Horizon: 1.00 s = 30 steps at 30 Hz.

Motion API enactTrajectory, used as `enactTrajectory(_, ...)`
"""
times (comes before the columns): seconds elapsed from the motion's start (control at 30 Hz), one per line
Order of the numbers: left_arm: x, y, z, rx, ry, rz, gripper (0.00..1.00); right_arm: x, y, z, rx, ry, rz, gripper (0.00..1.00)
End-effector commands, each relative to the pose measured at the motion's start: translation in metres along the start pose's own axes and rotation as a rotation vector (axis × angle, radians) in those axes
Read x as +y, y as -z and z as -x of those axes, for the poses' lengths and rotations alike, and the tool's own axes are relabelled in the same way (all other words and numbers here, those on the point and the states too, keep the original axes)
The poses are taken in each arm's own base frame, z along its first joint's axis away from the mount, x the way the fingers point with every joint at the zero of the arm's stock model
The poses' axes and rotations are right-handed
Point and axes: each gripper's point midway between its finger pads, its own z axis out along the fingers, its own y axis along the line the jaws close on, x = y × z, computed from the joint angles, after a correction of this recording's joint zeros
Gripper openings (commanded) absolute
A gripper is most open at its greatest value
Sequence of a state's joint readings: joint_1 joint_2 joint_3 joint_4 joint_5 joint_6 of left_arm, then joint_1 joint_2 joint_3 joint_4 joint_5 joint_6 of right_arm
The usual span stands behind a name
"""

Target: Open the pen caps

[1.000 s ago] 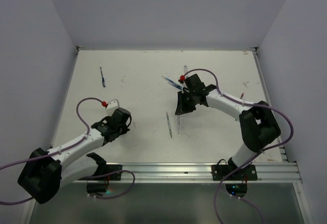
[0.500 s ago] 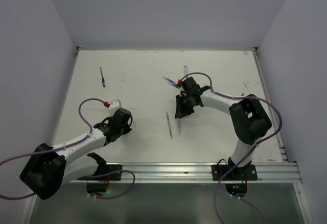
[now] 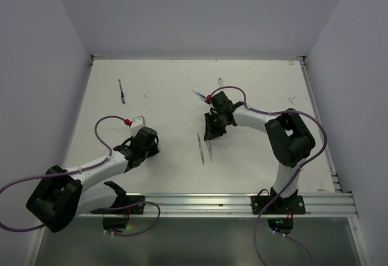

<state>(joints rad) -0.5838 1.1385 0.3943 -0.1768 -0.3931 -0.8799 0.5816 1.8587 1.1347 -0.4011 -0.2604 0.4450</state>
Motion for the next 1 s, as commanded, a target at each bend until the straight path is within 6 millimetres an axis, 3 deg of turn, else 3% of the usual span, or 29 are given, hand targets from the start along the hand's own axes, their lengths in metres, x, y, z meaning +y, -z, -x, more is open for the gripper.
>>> enactTrajectory(0.0, 0.007, -0.003, -0.004, 0.000, 0.018, 0.030, 0.41, 0.005, -0.006, 0.014, -0.037, 0.032, 0.010, 0.11)
enactTrajectory(0.2, 0.009, 0.002, 0.004, -0.030, 0.030, 0.037, 0.53, 0.007, -0.011, 0.011, -0.018, 0.031, 0.021, 0.18)
enactTrajectory(0.37, 0.008, 0.010, 0.018, -0.072, 0.041, 0.041, 0.64, 0.007, -0.013, 0.009, -0.013, 0.031, 0.021, 0.39)
enactTrajectory(0.6, 0.002, 0.024, 0.050, -0.152, 0.049, 0.047, 0.70, 0.010, -0.005, 0.013, -0.027, 0.032, 0.019, 0.54)
enactTrajectory(0.7, -0.001, 0.025, 0.069, -0.158, 0.026, 0.064, 0.72, 0.011, 0.011, 0.020, -0.067, 0.041, -0.005, 0.57)
enactTrajectory(0.77, -0.001, 0.019, 0.092, -0.157, 0.042, 0.050, 0.72, 0.015, 0.028, 0.025, -0.103, 0.049, -0.007, 0.59)
enactTrajectory(0.9, 0.011, 0.016, 0.149, -0.237, 0.085, 0.097, 0.72, 0.010, 0.061, 0.035, -0.188, 0.052, -0.077, 0.66)
enactTrajectory(0.93, 0.009, 0.021, 0.173, -0.284, 0.073, 0.115, 0.72, 0.006, 0.067, 0.036, -0.200, 0.050, -0.099, 0.71)
enactTrajectory(0.97, 0.013, 0.016, 0.180, -0.286, 0.058, 0.152, 0.72, 0.005, 0.079, 0.036, -0.223, 0.051, -0.113, 0.72)
